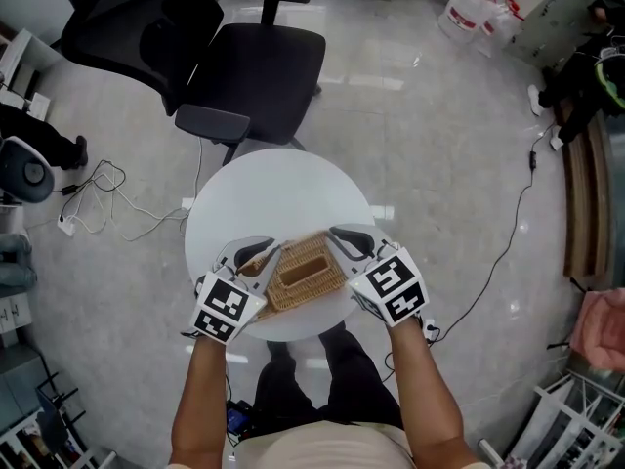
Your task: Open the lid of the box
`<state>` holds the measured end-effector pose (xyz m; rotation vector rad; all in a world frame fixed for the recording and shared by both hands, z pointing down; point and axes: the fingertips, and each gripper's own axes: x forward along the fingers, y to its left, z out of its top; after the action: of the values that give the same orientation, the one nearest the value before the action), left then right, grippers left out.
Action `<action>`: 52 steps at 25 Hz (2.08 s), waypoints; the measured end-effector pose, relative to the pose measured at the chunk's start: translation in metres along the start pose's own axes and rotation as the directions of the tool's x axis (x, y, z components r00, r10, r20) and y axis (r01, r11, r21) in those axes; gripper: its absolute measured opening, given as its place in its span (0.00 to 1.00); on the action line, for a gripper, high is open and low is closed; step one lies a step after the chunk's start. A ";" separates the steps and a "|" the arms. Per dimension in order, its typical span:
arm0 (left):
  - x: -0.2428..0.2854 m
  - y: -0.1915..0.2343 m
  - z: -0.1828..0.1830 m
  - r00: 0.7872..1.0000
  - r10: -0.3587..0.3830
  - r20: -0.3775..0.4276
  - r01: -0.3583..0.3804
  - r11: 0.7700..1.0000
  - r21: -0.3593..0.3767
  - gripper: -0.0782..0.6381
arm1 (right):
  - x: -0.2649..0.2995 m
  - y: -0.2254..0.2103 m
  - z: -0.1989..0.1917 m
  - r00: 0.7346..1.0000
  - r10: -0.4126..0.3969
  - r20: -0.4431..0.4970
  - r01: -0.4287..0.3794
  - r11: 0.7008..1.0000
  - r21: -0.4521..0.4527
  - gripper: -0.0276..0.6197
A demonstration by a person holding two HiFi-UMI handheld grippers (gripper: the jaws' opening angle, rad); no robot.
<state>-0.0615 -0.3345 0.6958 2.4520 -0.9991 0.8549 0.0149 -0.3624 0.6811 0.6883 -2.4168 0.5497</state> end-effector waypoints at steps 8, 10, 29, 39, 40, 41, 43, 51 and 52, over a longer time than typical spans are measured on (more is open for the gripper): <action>0.014 0.000 -0.016 0.999 -0.033 -0.038 0.033 0.999 -0.015 0.28 | 0.023 -0.006 -0.031 0.996 0.050 -0.068 -0.046 0.997 0.059 0.19; 0.018 -0.001 -0.019 0.998 -0.041 -0.045 0.040 0.999 -0.016 0.29 | 0.029 -0.006 -0.038 0.995 0.068 -0.079 -0.061 0.994 0.090 0.23; 0.027 0.000 -0.022 0.996 -0.064 -0.057 0.064 0.998 -0.008 0.30 | 0.049 -0.009 -0.060 0.984 0.147 -0.106 -0.119 0.964 0.237 0.31; 0.014 -0.012 -0.011 0.996 -0.075 -0.044 0.076 0.997 0.023 0.30 | 0.022 -0.005 -0.041 0.989 0.140 -0.049 -0.125 0.964 0.233 0.18; 0.012 -0.014 -0.009 0.996 -0.077 -0.045 0.078 0.996 0.031 0.30 | 0.020 -0.004 -0.040 0.989 0.138 -0.047 -0.123 0.965 0.231 0.18; 0.010 -0.016 -0.008 0.996 -0.080 -0.046 0.082 0.996 0.039 0.30 | 0.018 -0.003 -0.038 0.990 0.135 -0.044 -0.122 0.966 0.230 0.18; 0.006 -0.022 -0.007 0.995 -0.091 -0.049 0.093 0.994 0.053 0.30 | 0.014 -0.001 -0.037 0.991 0.131 -0.040 -0.118 0.966 0.228 0.18; -0.008 -0.048 -0.002 0.988 -0.133 -0.074 0.141 0.982 0.125 0.24 | -0.003 0.009 -0.029 0.993 0.111 -0.028 -0.101 0.968 0.230 0.19; -0.010 -0.050 -0.001 0.989 -0.127 -0.071 0.136 0.982 0.132 0.23 | -0.005 0.010 -0.029 0.994 0.107 -0.027 -0.098 0.968 0.230 0.20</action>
<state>-0.0313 -0.2952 0.6852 2.5546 -0.7703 0.9781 0.0246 -0.3382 0.6973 0.6415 -2.3843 0.8866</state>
